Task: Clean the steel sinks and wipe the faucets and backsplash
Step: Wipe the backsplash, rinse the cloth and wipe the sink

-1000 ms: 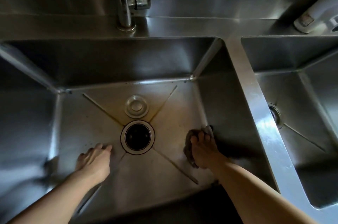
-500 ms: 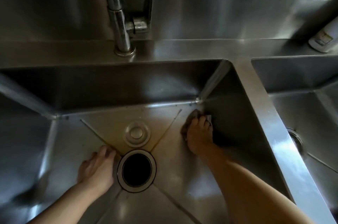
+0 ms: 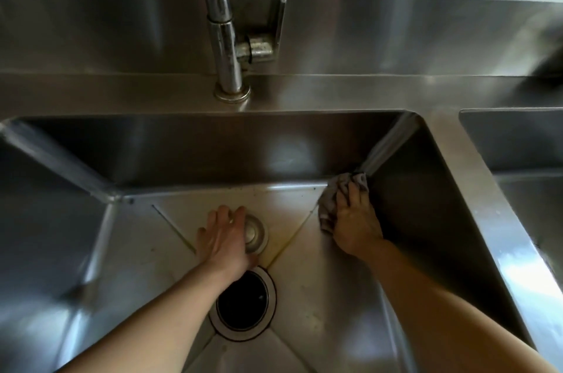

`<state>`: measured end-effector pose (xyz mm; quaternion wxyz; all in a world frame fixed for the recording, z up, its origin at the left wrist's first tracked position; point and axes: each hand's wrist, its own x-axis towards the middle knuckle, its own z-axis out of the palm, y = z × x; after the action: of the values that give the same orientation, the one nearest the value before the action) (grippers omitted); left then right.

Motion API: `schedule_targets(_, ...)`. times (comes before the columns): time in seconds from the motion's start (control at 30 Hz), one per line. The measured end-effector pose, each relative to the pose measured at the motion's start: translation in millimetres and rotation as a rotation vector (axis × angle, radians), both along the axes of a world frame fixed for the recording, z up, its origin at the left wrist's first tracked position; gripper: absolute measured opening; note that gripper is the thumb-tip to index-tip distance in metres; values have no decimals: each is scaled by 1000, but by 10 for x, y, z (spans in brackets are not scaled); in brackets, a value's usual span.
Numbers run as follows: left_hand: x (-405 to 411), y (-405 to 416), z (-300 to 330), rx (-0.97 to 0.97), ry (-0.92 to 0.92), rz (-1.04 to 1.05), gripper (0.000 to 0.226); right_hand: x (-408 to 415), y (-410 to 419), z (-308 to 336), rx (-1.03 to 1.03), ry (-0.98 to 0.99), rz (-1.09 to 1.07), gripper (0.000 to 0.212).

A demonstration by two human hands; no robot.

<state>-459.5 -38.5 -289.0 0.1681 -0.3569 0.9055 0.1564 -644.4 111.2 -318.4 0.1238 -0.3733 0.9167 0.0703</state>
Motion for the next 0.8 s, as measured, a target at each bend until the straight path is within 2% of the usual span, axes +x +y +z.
schedule_targets(0.07,-34,-21,-47,-17,-23,10,92,2,-14,-65,48,-79,-10,78)
schedule_targets(0.23,-48,-52,-63,-14,-63,-17,90,11,-61,-123,33,-75,-40,79)
schedule_targets(0.37,194,59,47,-25,27,-107,95,-9,-48,-117,49,-113,-53,81)
schedule_targets(0.47,487,243,85,-12,101,-206,78,32,-59,-73,75,-154,-79,81)
schedule_targets(0.53,676,357,68,71,75,-254,80,73,-69,-40,68,-167,-112,77)
schedule_targets(0.63,793,427,59,154,70,-224,86,68,-84,-2,58,-201,-145,73)
schedule_targets(0.8,755,379,100,85,151,-196,80,-3,-27,-117,61,-123,-71,76)
